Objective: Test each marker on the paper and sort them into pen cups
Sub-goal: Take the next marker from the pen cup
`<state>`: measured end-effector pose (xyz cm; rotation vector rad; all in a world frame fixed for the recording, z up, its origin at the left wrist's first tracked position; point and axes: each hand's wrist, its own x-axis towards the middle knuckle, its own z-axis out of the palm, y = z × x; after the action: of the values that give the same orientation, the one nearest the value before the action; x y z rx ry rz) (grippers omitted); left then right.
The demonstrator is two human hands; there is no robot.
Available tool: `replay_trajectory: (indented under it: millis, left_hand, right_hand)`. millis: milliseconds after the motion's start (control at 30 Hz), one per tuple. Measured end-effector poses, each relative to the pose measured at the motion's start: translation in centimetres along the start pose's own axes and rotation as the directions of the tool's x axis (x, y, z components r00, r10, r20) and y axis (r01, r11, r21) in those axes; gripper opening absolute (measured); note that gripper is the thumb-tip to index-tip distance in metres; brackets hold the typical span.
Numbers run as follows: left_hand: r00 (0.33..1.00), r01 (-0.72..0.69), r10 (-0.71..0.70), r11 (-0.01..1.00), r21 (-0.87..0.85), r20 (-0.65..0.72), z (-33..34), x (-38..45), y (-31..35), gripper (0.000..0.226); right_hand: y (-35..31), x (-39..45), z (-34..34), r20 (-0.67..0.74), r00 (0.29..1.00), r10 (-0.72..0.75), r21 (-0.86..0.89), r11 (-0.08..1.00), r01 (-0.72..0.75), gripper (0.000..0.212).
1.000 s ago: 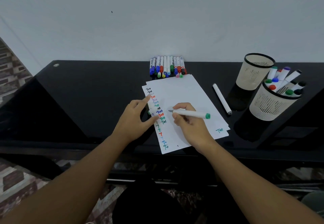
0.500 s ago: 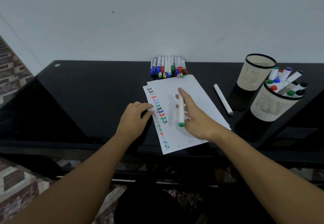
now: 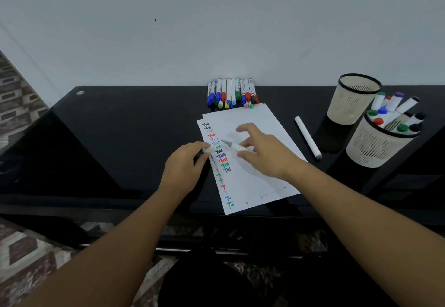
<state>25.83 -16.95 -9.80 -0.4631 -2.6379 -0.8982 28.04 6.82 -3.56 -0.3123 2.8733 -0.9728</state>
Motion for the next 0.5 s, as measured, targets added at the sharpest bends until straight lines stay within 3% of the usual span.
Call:
replay_trajectory:
  millis: [200,500]
  left_hand:
    - [1.000,-0.024,0.024,1.000,0.003,-0.010,-0.1,-0.1,0.2,0.024]
    - [0.988,-0.151,0.149,0.988,0.035,0.036,0.0,-0.4,0.3,0.025]
  right_hand:
    - [0.7,0.6,0.1,-0.050,0.997,-0.064,-0.306,0.951,0.045,0.020]
    - [-0.3,1.2,0.9,0.008,0.989,-0.149,-0.353,0.925,0.142,0.024]
